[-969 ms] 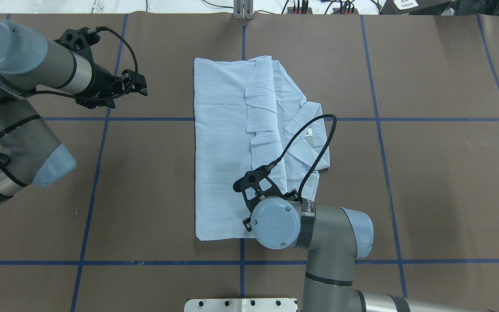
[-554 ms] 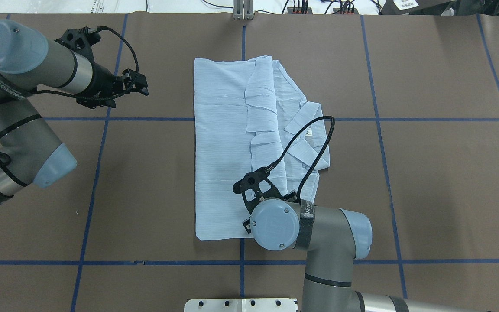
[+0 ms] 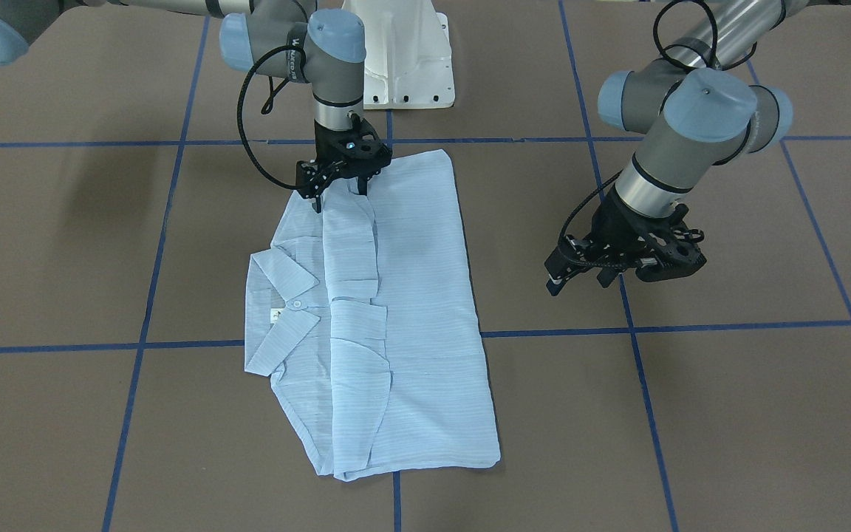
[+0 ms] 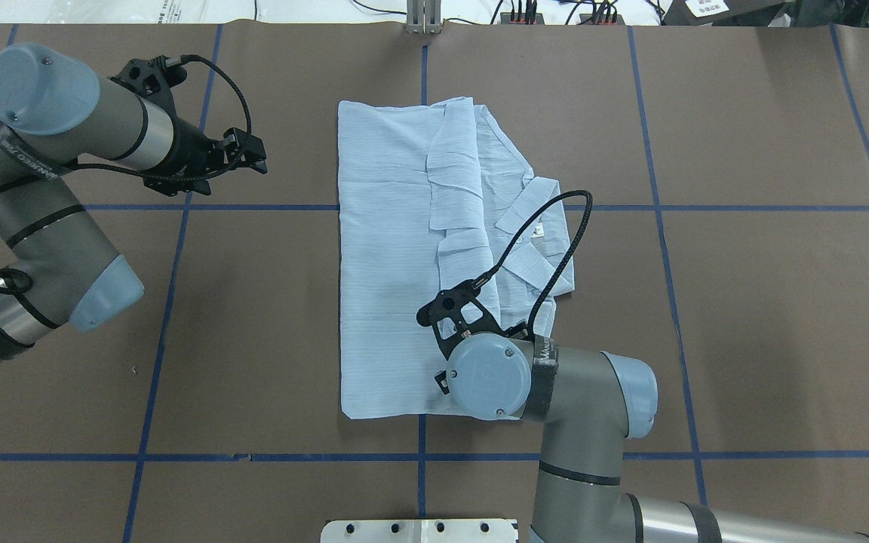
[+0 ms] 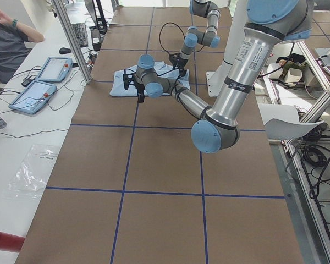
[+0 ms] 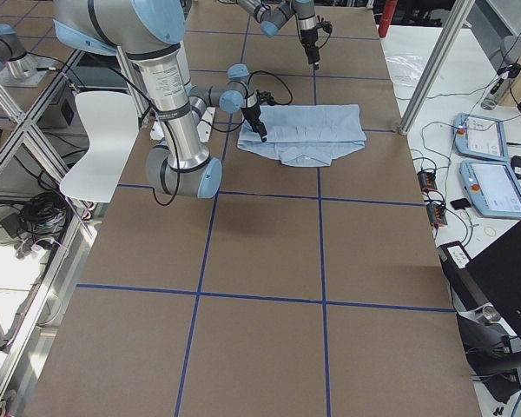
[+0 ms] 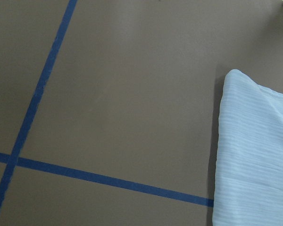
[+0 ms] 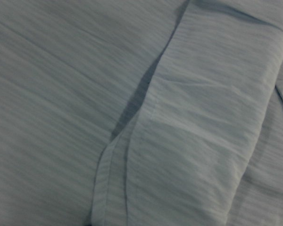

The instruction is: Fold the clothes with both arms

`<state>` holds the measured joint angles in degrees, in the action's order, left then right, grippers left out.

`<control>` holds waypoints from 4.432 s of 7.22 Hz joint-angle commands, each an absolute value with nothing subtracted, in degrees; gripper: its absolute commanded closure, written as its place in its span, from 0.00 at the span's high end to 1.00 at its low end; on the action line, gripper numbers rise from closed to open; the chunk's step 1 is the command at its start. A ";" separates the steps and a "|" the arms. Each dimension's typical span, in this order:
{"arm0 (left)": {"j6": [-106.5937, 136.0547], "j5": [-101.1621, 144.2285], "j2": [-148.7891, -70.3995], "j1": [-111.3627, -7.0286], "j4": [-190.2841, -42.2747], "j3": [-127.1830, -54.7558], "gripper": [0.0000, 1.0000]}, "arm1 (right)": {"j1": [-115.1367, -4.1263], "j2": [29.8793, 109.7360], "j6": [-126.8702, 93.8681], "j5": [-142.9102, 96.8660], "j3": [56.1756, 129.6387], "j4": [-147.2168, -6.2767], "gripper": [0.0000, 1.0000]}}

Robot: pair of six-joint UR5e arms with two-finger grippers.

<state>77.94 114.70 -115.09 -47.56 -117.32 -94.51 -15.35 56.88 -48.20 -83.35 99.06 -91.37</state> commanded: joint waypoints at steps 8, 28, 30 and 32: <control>79.01 114.61 -115.58 -46.14 -117.33 -94.31 1.00 | -17.14 58.28 -46.05 -85.25 106.09 -95.89 1.00; 81.74 114.43 -119.00 -44.30 -116.89 -93.95 1.00 | -24.08 75.80 -45.97 -94.83 117.25 -95.80 1.00; 81.74 114.43 -118.92 -44.30 -116.90 -94.22 1.00 | -25.39 67.37 -45.88 -94.75 113.06 -95.71 1.00; 81.65 114.35 -118.92 -44.30 -116.89 -94.22 1.00 | -25.57 60.49 -43.78 -94.22 107.51 -95.54 1.00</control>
<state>81.68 114.41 -118.88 -44.30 -116.90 -94.14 -25.32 64.62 -45.10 -94.48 110.72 -95.65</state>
